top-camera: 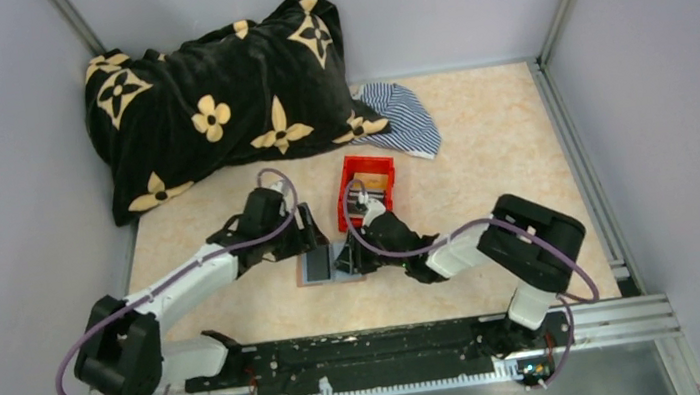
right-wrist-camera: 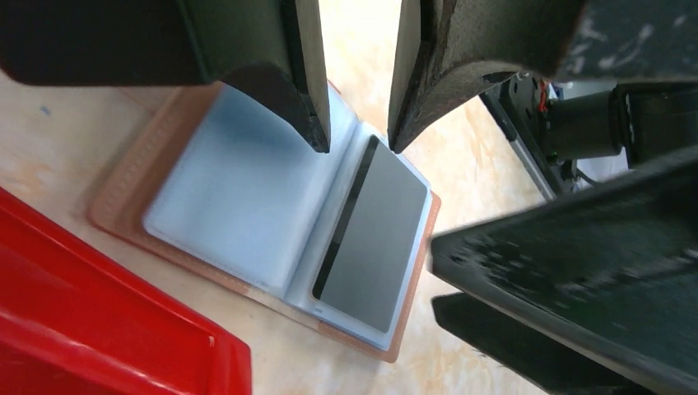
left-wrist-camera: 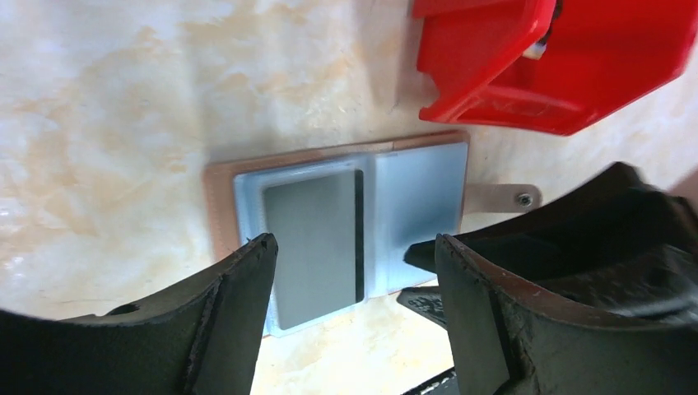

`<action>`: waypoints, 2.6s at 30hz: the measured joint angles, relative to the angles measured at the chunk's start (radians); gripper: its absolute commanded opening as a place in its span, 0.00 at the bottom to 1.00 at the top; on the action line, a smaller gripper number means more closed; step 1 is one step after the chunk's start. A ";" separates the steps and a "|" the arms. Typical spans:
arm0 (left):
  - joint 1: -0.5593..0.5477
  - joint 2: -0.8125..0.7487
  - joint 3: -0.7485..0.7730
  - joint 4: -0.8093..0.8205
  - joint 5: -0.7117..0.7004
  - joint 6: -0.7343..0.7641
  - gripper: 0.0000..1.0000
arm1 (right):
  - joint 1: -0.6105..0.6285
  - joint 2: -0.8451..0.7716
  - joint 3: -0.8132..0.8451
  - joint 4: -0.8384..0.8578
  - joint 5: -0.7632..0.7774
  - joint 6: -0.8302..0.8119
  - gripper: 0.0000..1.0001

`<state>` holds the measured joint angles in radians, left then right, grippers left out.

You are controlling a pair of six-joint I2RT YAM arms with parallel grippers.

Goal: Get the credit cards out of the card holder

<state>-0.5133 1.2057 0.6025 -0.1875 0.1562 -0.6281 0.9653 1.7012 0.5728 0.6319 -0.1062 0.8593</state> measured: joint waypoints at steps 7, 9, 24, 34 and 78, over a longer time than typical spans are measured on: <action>-0.179 0.159 0.187 -0.172 -0.168 0.002 0.75 | 0.000 -0.187 -0.056 -0.116 0.089 -0.030 0.40; -0.189 0.179 0.197 -0.196 -0.200 0.000 0.75 | 0.000 -0.224 -0.065 -0.136 0.107 -0.037 0.41; -0.246 0.232 0.243 -0.332 -0.377 -0.007 0.82 | 0.000 -0.266 -0.096 -0.176 0.123 -0.047 0.42; -0.256 0.335 0.249 -0.306 -0.366 -0.006 0.81 | 0.000 -0.266 -0.102 -0.183 0.124 -0.048 0.43; -0.266 0.356 0.298 -0.398 -0.464 -0.008 0.86 | 0.061 -0.273 -0.021 -0.253 0.124 -0.108 0.43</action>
<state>-0.7792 1.5612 0.9009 -0.5854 -0.3080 -0.6365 1.0260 1.4284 0.5518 0.3790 0.0181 0.7513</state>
